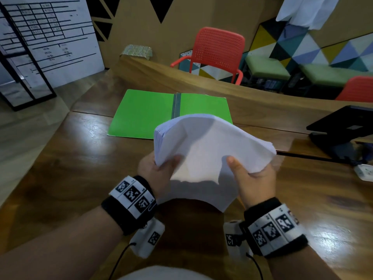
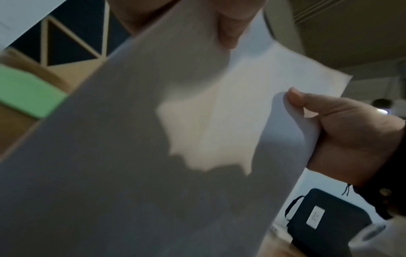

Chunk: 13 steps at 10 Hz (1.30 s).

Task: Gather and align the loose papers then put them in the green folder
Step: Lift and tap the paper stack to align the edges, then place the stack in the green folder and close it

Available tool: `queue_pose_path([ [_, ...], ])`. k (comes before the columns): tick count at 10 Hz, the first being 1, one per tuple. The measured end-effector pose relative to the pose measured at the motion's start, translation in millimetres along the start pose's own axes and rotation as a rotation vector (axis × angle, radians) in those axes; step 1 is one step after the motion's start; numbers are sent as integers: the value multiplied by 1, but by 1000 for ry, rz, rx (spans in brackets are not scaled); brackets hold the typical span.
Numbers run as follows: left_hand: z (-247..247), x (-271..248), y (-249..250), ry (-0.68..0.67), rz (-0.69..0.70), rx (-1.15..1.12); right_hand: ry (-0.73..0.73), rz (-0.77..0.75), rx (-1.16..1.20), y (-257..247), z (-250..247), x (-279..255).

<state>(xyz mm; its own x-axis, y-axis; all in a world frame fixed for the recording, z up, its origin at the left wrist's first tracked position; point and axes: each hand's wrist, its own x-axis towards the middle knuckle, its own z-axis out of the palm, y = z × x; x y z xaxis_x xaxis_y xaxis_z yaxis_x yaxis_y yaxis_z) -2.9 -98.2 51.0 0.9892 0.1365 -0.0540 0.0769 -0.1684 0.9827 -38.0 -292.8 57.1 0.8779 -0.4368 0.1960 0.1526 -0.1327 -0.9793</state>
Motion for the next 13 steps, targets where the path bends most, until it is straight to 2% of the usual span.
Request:
queue_pose_path([
  [1, 7, 0, -31, 0, -131, -19, -32, 194, -2, 31, -2, -6],
  [2, 9, 4, -45, 36, -131, -2, -36, 296, 57, 46, -1, -5],
  [3, 8, 21, -36, -39, -169, -29, -97, 321, 57, 45, -3, 10],
  [4, 10, 45, -16, -56, -183, 29, -228, 365, 154, 38, -5, 29],
  [5, 14, 77, 2, -75, -173, 21, -332, 384, 25, 40, 1, 44],
  [6, 19, 115, 5, -114, -155, 9, -321, 418, -74, 44, 12, 62],
  [7, 19, 159, -1, -300, -245, -68, -249, 502, -41, 47, 24, 84],
  [8, 8, 211, -8, -323, -233, 81, -216, 513, -51, 54, 33, 104],
  [9, -19, 257, -19, -261, -190, 830, -197, 535, -65, 63, 38, 123],
  [10, -48, 290, -42, -293, -332, 1277, -189, 544, -69, 73, 45, 138],
  [11, -59, 311, -66, -296, -438, 1408, -179, 526, -100, 83, 52, 150],
  [12, -56, 320, -80, -311, -527, 1349, -196, 535, -108, 91, 60, 159],
  [13, -52, 324, -92, -304, -561, 1261, -195, 549, -108, 97, 66, 164],
])
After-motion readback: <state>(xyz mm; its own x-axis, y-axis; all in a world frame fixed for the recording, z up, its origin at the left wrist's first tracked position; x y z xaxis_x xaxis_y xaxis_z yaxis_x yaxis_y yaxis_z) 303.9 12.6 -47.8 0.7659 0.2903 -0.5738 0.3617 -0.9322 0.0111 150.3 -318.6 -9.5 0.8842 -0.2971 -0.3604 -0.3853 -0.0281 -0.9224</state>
